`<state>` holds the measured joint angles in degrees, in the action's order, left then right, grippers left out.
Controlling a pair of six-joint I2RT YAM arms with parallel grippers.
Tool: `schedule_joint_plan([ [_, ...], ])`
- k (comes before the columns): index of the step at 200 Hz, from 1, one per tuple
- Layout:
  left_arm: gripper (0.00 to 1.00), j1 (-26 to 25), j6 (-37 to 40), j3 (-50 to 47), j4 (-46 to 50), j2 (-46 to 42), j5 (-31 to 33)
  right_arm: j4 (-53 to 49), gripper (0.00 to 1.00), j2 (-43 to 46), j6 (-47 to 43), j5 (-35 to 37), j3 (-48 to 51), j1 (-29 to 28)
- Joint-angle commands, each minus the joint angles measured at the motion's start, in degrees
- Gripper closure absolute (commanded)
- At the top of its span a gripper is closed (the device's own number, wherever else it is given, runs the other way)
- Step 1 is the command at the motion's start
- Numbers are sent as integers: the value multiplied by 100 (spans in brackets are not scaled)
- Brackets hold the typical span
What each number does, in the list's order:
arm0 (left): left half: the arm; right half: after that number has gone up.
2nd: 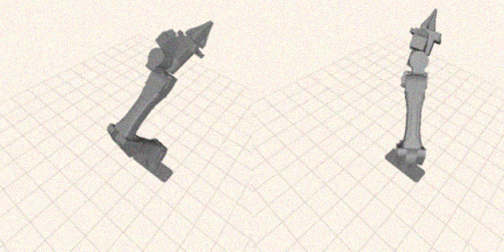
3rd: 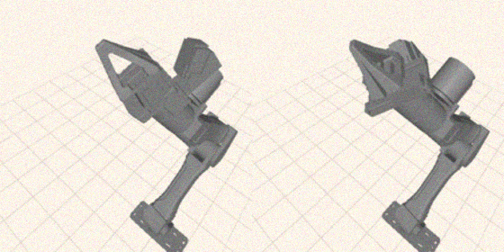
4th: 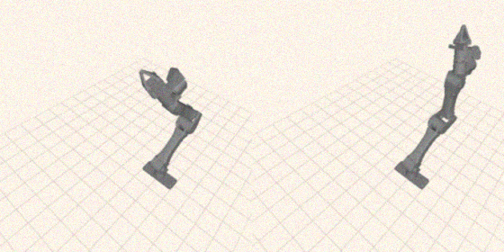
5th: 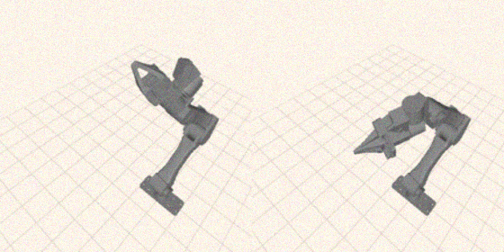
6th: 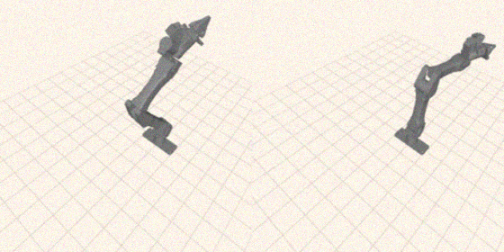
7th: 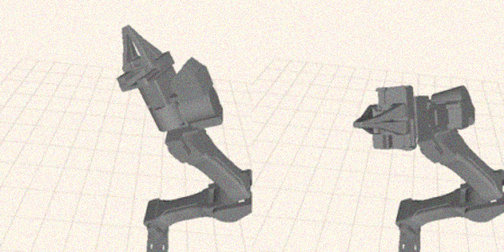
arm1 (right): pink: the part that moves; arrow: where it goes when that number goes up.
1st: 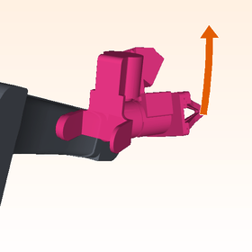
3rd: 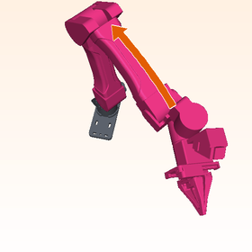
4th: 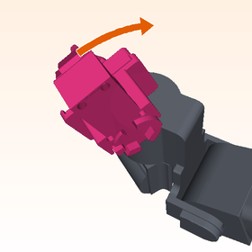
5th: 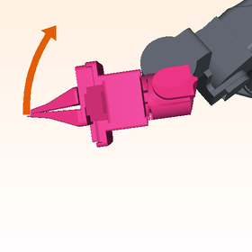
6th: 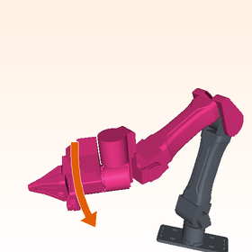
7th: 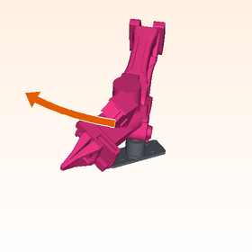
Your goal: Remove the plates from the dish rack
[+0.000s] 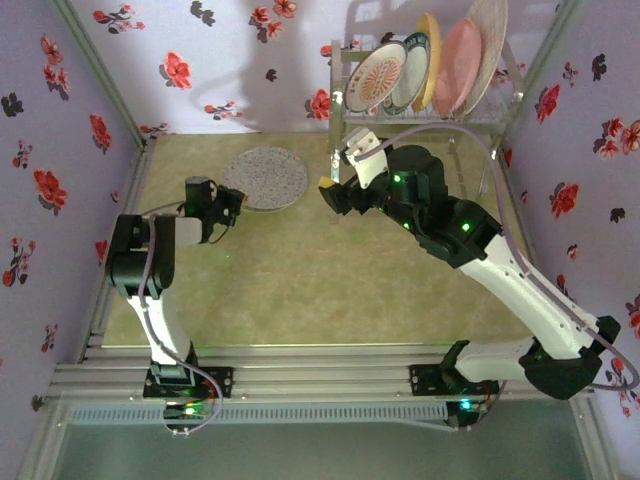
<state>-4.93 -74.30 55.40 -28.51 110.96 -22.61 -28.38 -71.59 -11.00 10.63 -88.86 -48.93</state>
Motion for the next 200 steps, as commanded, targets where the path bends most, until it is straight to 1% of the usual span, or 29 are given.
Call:
schedule_joint_plan([
  [1, 83, 54, 179, 225, -125, 67, -110, 166, 9, -24, -95, 165, -214, -29],
  [32, 74, 53, 240, 323, 116, 81, -159, 171, 9, -50, -89, 187, -202, -36],
  [64, 62, 58, 397, 545, 697, 75, -186, 195, 9, -51, -60, 214, -187, -31],
  [80, 58, 55, 456, 665, 990, 68, -196, 201, 9, -48, -34, 230, -177, -31],
  [133, 54, 54, 698, 1223, 2280, 88, -121, 219, 9, -7, 19, 279, -144, -32],
  [169, 54, 56, 883, 1624, 3068, 198, -20, 226, 8, -3, 46, 290, -151, -31],
  [200, 53, 53, 899, 1775, 3355, 315, 20, 211, 8, 6, 57, 306, -151, -33],
])
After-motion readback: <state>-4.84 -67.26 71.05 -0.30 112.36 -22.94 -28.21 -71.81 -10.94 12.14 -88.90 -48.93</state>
